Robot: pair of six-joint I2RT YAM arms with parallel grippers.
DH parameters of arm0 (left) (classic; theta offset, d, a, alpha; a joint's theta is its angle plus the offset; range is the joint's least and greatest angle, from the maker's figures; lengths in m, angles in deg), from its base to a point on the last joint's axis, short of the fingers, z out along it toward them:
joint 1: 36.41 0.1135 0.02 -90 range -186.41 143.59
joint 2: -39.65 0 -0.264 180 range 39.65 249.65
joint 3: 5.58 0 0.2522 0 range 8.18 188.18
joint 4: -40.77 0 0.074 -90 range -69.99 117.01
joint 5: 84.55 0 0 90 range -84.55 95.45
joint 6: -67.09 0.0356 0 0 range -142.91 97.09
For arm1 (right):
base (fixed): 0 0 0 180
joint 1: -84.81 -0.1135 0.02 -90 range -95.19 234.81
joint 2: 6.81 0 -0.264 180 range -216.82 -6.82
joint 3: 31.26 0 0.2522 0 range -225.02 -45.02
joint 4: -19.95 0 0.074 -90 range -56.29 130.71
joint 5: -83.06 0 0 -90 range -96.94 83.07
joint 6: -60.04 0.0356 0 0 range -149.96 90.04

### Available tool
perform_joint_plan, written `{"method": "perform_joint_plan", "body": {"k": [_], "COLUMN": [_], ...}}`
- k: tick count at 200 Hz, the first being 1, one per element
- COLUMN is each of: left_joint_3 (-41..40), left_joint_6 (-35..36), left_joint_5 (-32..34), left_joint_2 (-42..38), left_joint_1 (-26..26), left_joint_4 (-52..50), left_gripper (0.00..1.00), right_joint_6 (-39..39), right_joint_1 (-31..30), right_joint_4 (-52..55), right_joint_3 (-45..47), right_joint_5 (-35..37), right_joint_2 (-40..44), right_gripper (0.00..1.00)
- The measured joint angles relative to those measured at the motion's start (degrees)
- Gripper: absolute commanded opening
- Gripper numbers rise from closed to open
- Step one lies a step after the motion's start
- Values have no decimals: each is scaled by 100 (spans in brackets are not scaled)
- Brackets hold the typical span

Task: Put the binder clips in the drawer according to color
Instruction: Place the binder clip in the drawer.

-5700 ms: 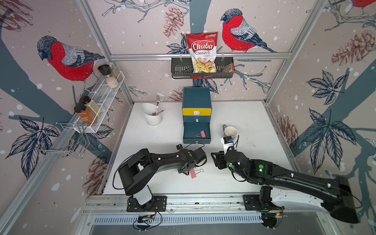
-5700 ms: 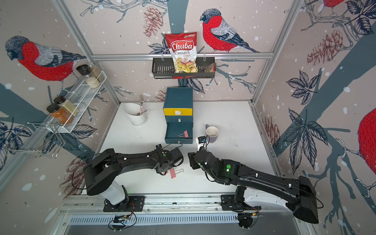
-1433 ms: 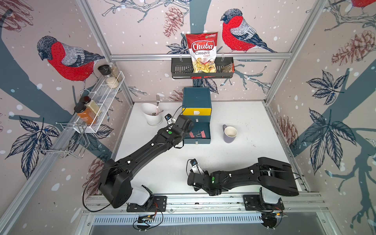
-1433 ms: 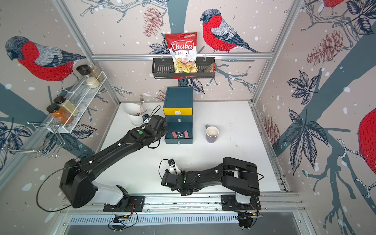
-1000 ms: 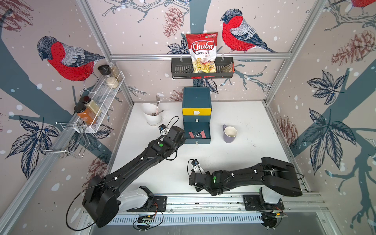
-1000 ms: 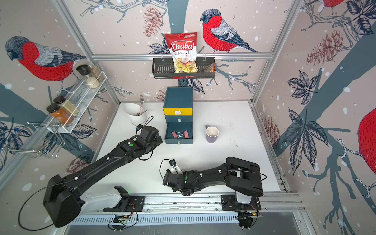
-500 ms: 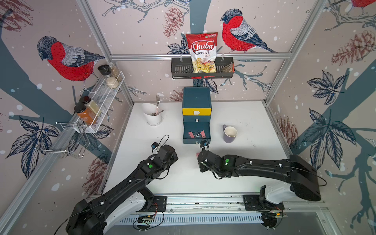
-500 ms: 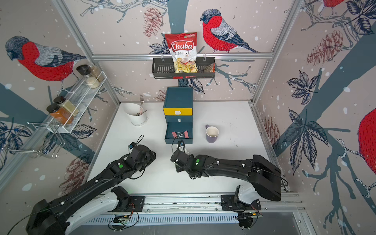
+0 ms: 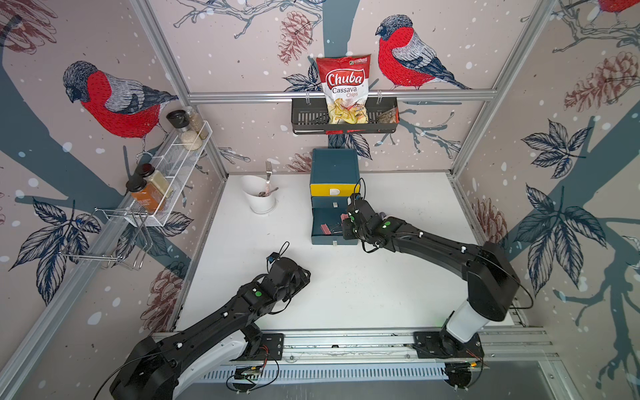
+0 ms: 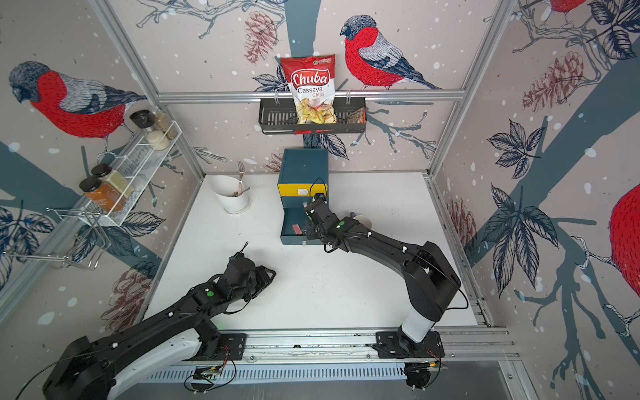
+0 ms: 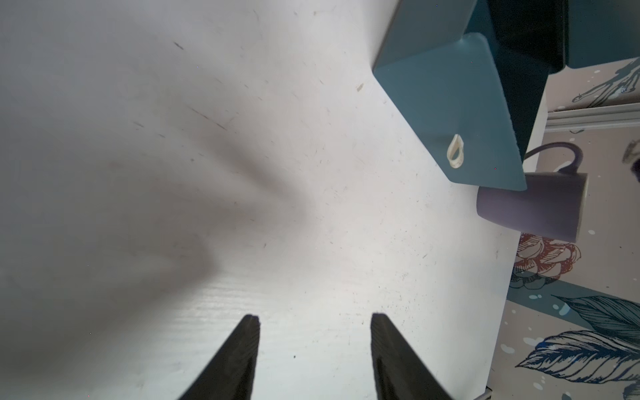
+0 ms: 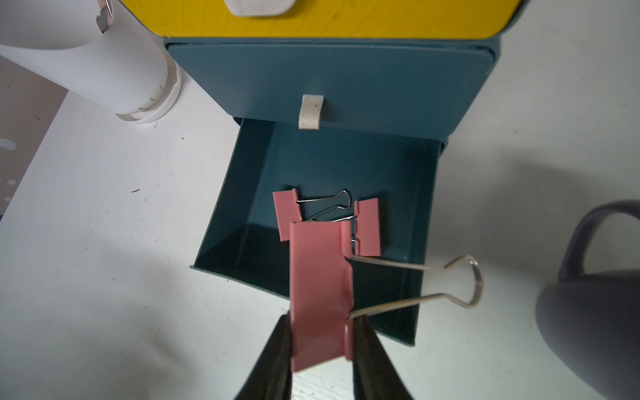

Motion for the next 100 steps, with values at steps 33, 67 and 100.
{"method": "perform_joint_plan", "body": {"k": [33, 67, 100], "left_joint_3": [-20, -90, -111], "left_joint_6": [-33, -105, -140], "left_joint_5": [-2, 0, 2], "left_joint_2": [37, 125, 243], "left_joint_1": [-236, -411, -487], "left_joint_4": [264, 529, 715], "left_gripper": [56, 54, 54], "right_joint_6": [-39, -7, 109], "right_joint_1": [177, 295, 334], "right_joint_4": [-20, -129, -264], "right_joint_3": [-212, -310, -363], "right_joint_5": [-168, -291, -433], "right_joint_2": [-415, -715, -977], "right_gripper": [28, 29, 29]}}
